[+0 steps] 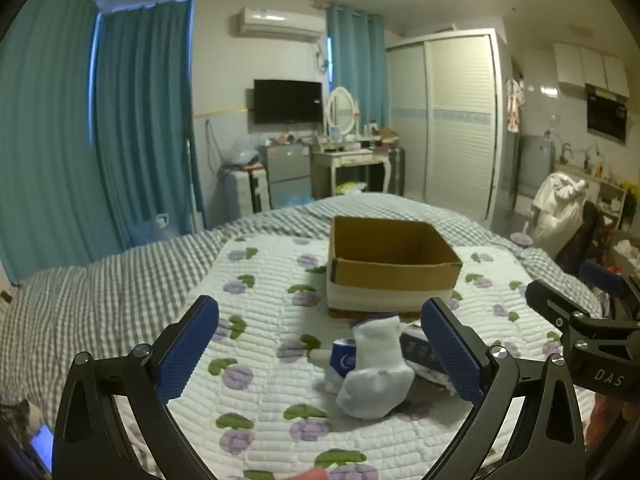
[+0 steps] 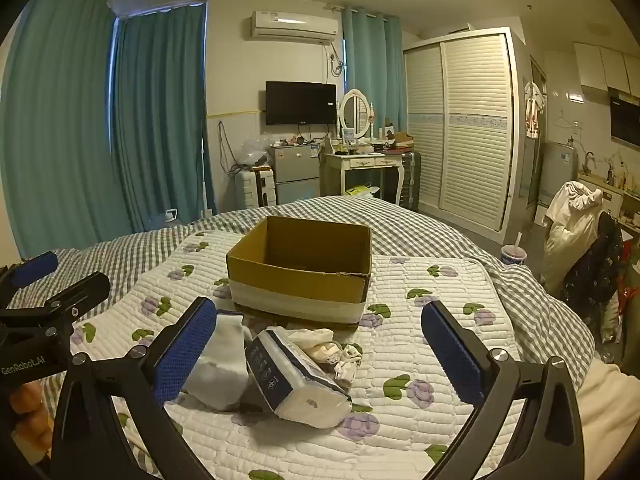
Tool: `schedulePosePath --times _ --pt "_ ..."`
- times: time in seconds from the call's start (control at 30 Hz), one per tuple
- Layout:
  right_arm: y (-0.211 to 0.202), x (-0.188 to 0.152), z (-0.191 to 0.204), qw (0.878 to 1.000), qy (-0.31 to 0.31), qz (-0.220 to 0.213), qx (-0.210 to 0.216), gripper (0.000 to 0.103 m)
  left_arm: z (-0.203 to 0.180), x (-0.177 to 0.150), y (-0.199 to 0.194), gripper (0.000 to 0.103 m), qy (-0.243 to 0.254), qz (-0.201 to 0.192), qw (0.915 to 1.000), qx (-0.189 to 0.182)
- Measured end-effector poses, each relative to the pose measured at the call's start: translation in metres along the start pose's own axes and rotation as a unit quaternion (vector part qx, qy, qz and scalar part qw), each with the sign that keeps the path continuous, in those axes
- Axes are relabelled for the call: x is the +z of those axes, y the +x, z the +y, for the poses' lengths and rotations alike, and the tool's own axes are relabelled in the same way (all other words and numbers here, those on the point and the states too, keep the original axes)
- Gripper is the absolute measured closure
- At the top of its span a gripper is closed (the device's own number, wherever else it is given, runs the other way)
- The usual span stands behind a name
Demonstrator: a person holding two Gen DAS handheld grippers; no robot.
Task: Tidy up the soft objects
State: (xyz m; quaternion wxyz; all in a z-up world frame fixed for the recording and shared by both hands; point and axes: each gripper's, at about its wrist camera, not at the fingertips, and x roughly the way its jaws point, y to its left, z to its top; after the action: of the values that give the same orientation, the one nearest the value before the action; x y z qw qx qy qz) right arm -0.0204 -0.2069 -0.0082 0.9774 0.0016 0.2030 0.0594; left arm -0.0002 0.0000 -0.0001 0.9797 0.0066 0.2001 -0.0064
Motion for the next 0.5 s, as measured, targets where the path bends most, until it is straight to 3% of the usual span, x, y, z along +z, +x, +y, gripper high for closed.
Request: schedulePosePath --times 0.5 --pt "0.0009 -0.001 0.0017 1.0 -0.003 -0.003 0.0 0.0 -0.0003 -0.0005 0.0005 0.0 0.005 -0.003 1.0 0.006"
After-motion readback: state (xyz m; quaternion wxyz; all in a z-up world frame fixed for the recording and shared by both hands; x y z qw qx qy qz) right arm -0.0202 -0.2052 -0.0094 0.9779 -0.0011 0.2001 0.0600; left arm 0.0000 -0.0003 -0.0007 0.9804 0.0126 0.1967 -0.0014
